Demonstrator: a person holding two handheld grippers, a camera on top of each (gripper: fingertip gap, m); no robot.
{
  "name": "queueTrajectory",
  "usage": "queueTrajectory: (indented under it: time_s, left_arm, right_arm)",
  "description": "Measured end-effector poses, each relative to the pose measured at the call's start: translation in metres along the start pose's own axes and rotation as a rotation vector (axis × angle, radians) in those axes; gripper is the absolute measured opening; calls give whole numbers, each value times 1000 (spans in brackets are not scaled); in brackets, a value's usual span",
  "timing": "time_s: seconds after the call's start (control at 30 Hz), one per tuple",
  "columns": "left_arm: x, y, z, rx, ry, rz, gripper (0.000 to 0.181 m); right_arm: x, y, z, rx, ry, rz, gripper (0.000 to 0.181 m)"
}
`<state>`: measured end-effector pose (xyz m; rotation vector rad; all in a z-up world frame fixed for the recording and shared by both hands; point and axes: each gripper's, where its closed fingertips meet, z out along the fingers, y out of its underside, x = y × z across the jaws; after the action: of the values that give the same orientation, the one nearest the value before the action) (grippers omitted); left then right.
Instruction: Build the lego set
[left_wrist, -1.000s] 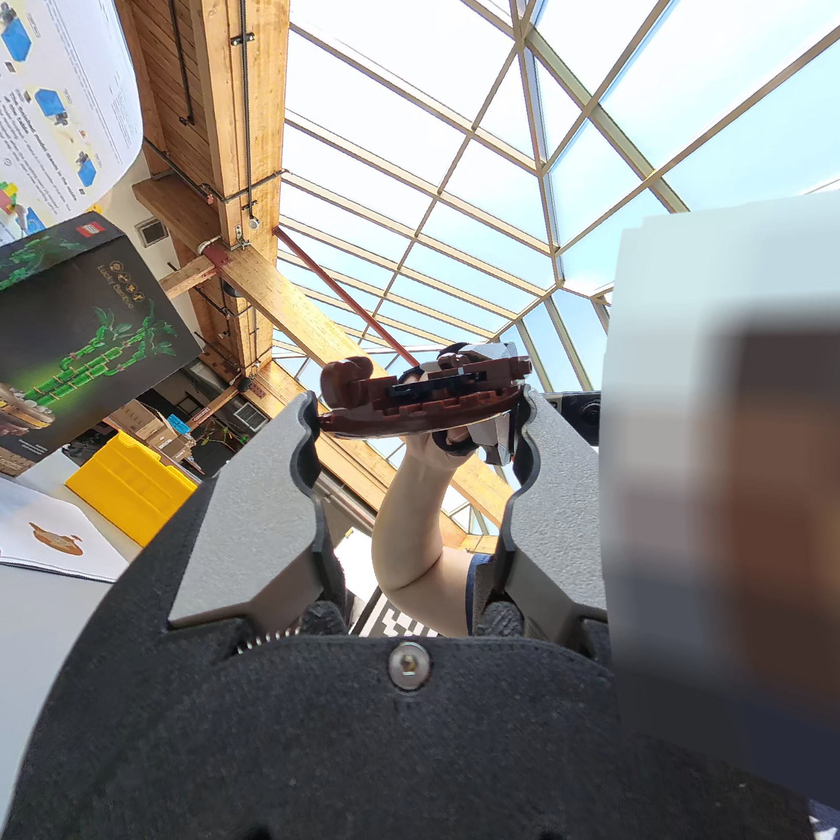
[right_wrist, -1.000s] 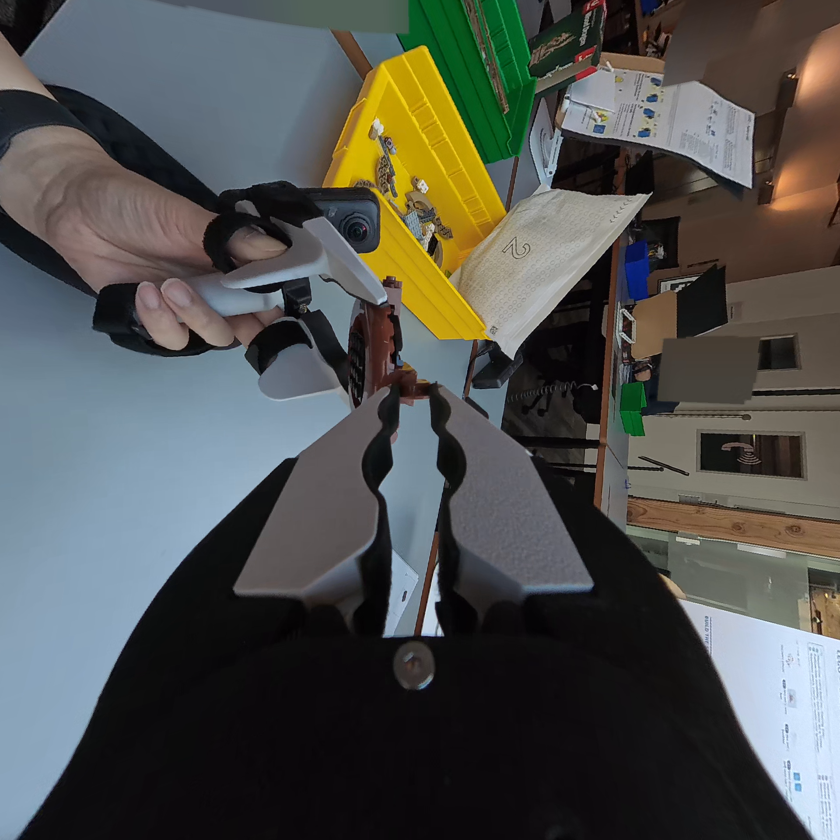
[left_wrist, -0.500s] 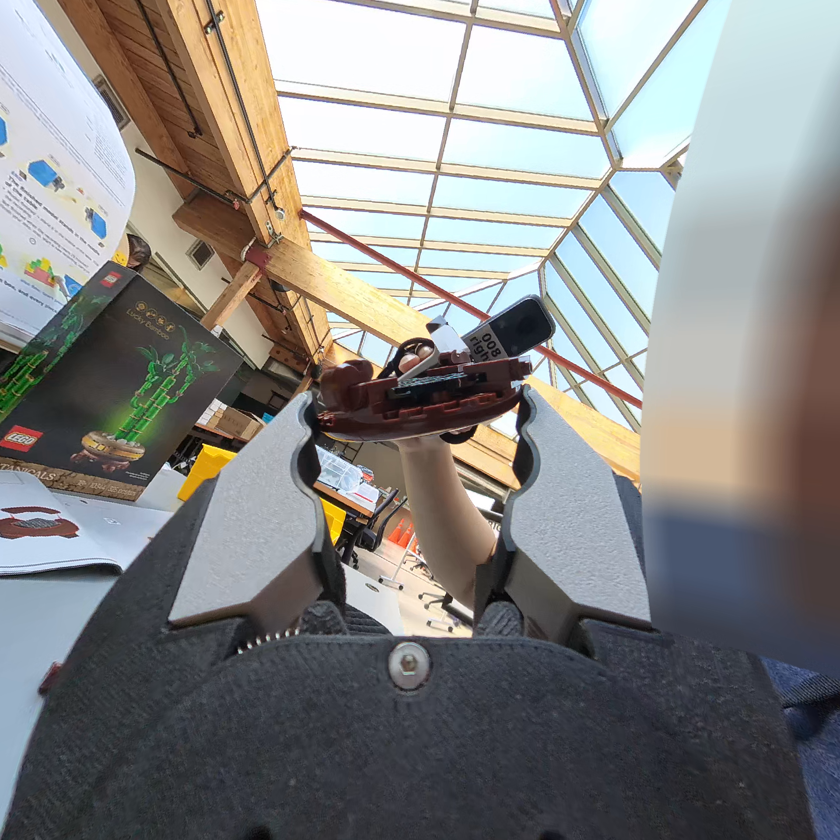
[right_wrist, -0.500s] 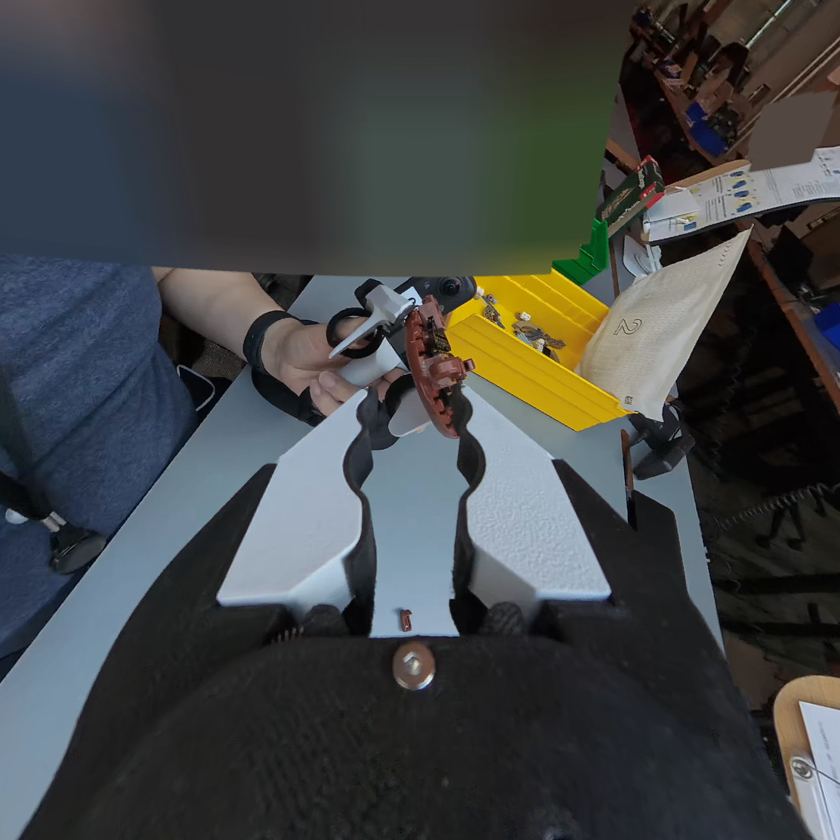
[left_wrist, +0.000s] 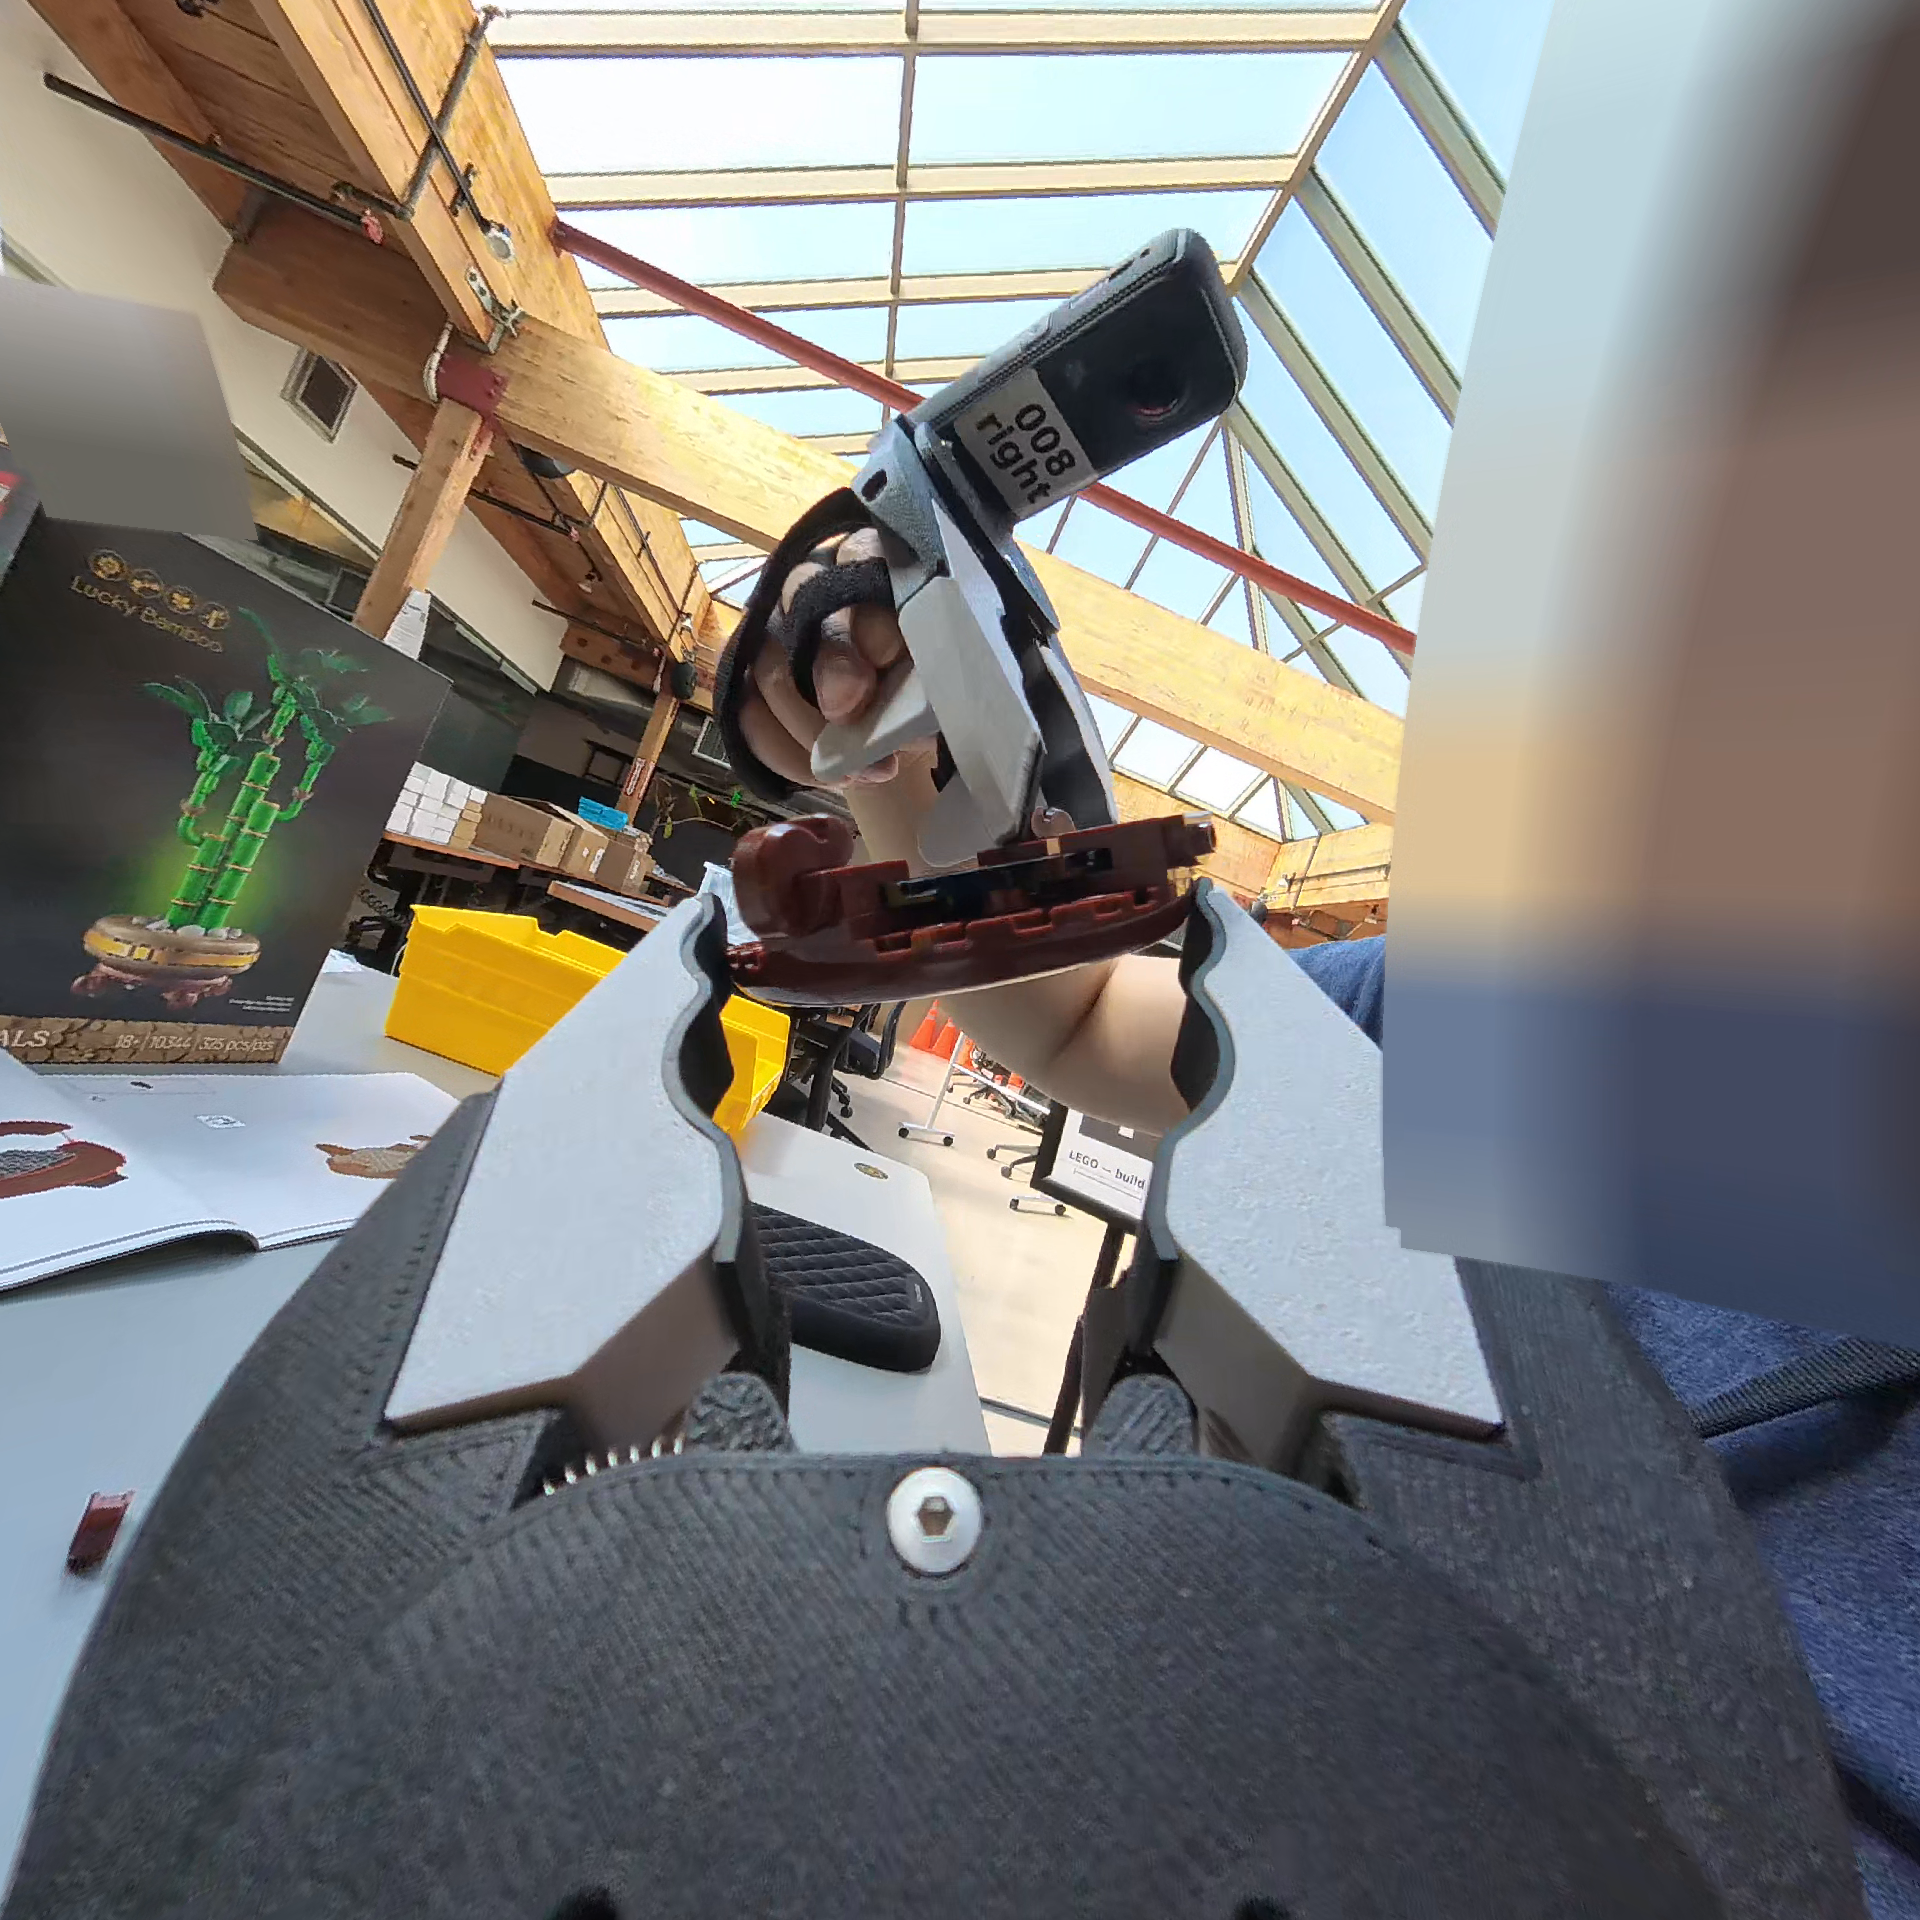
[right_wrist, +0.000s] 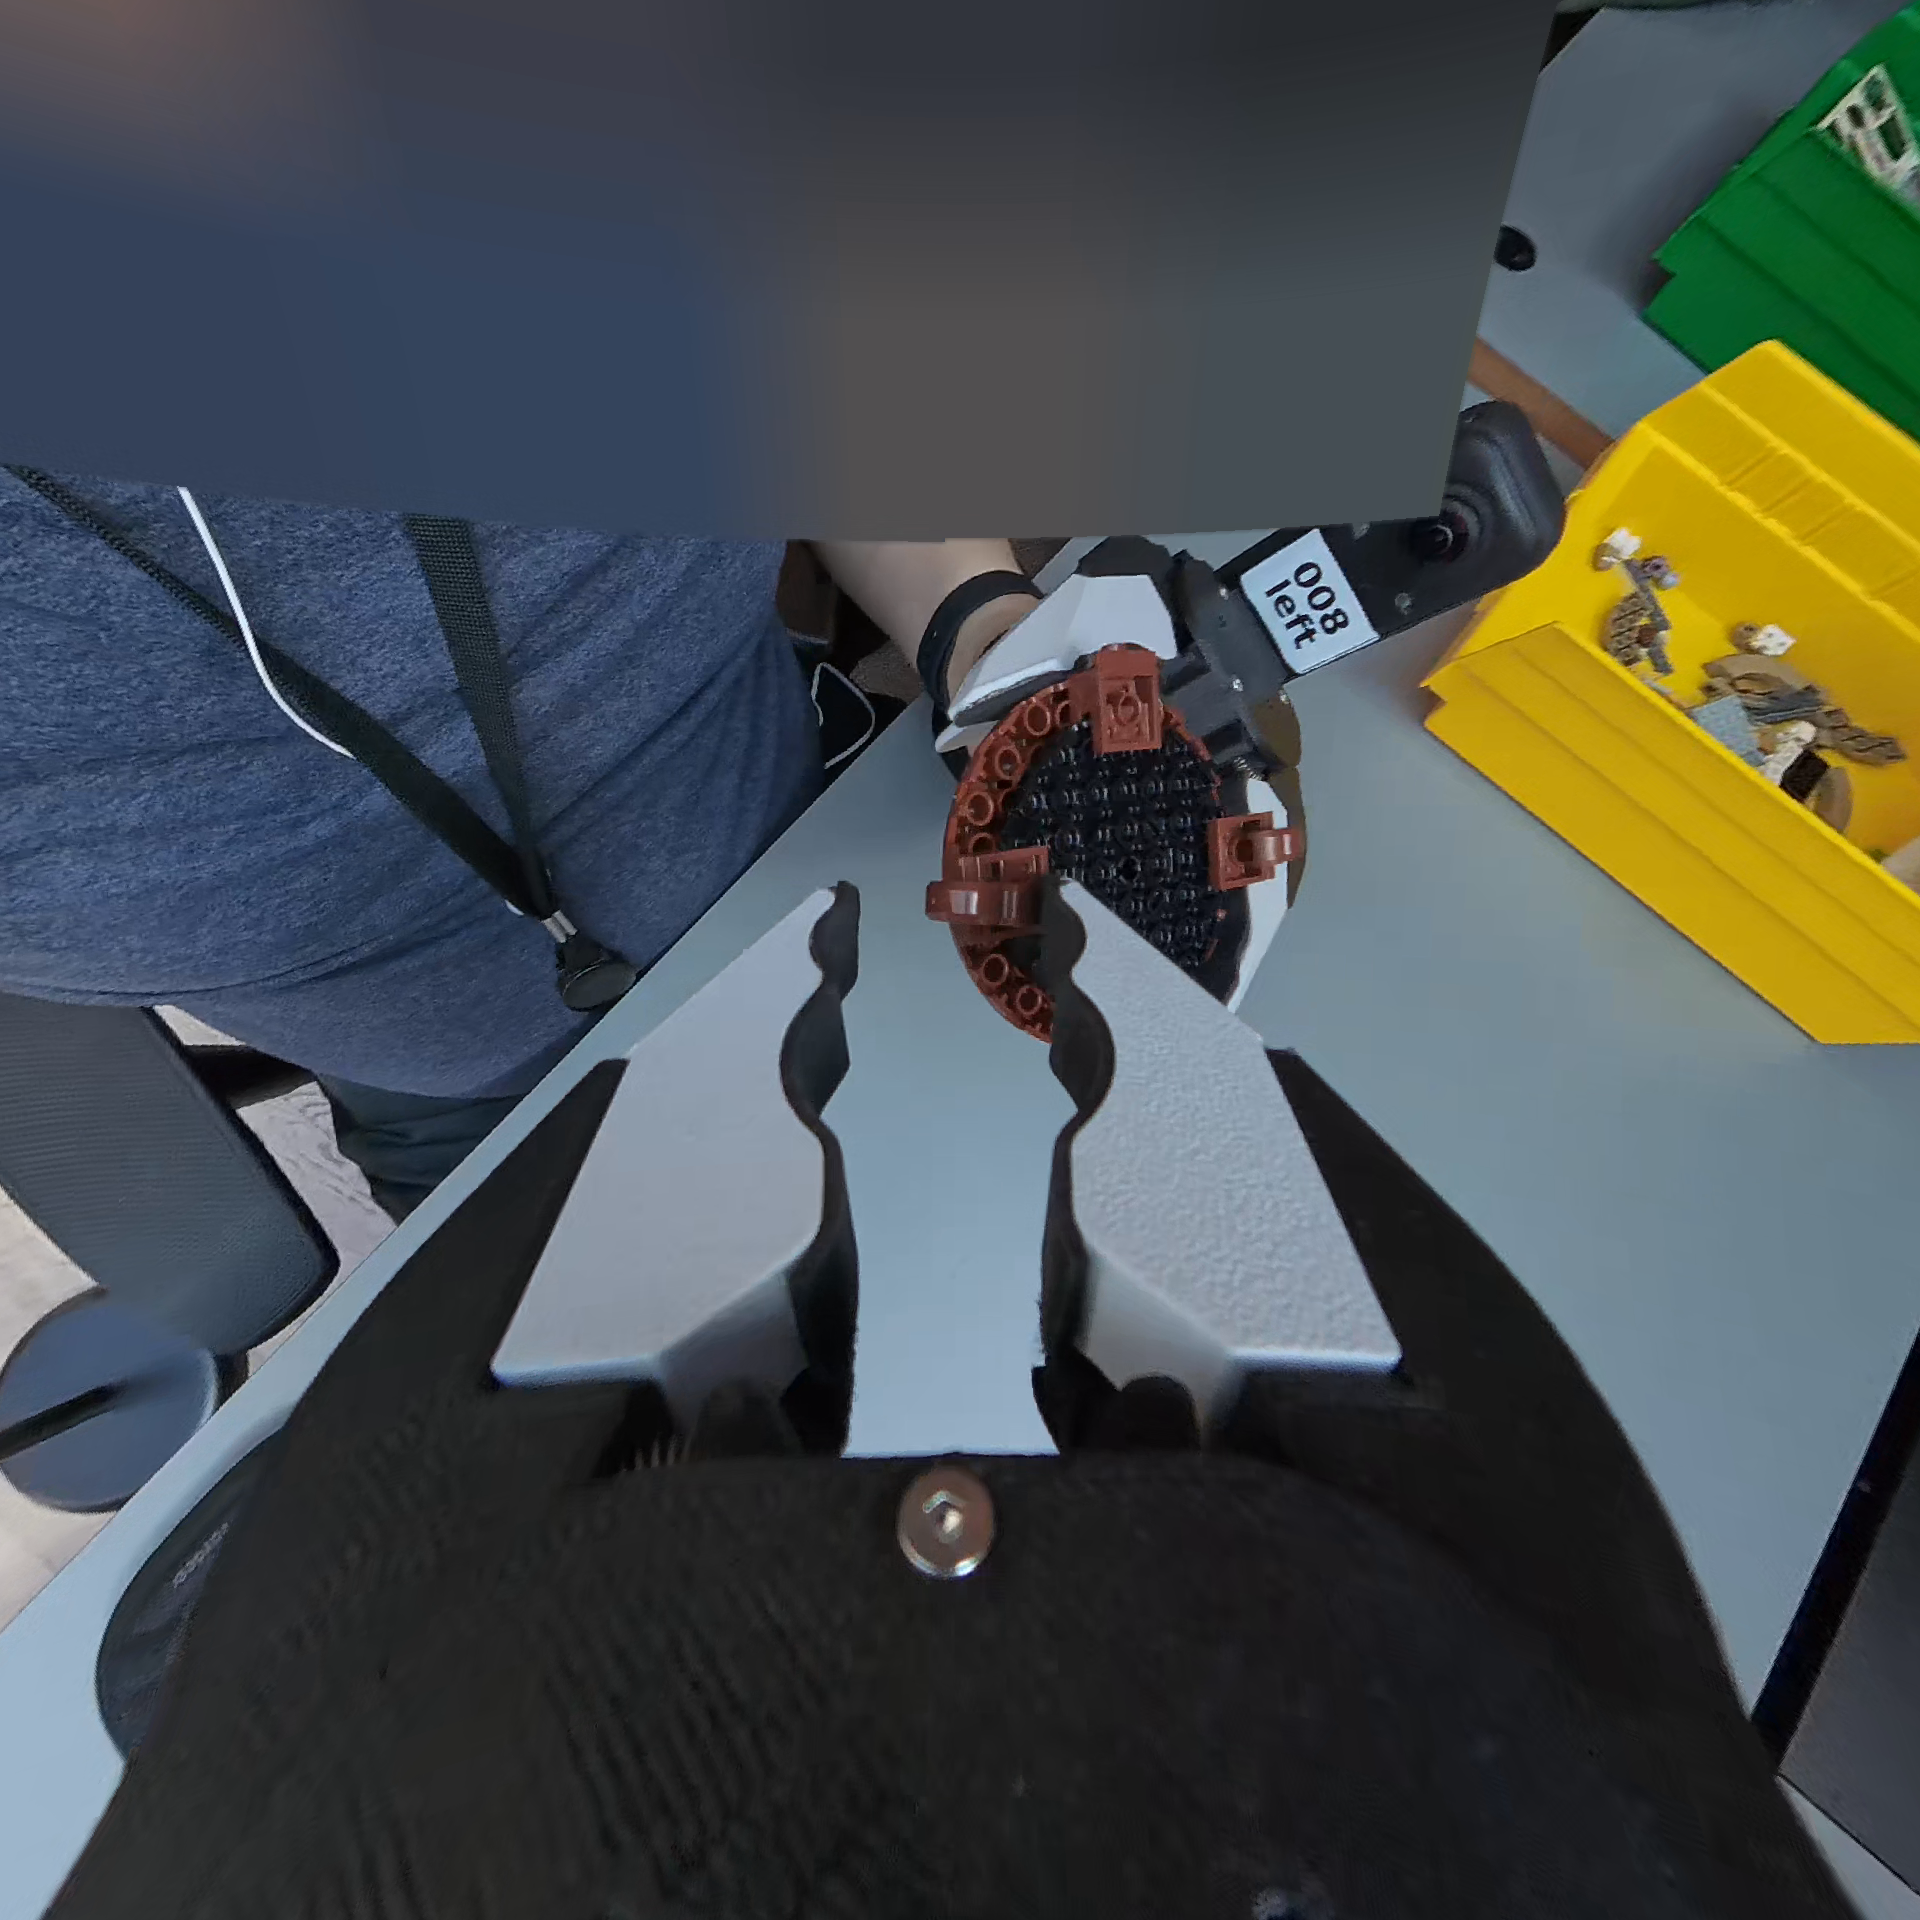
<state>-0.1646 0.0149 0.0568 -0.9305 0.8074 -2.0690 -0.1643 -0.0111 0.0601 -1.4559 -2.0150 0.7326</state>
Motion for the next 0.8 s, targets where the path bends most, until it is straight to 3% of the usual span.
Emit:
queueTrajectory:
  time_s: [0.37, 0.8]
  left_arm:
    - [4, 7, 3, -34, 24, -1, 86]
    - [4, 5, 2, -17, 34, -25, 86]
  right_arm:
    - [-2, 2, 4, -128, -112, 20, 29]
    - [2, -5, -2, -122, -70, -13, 34]
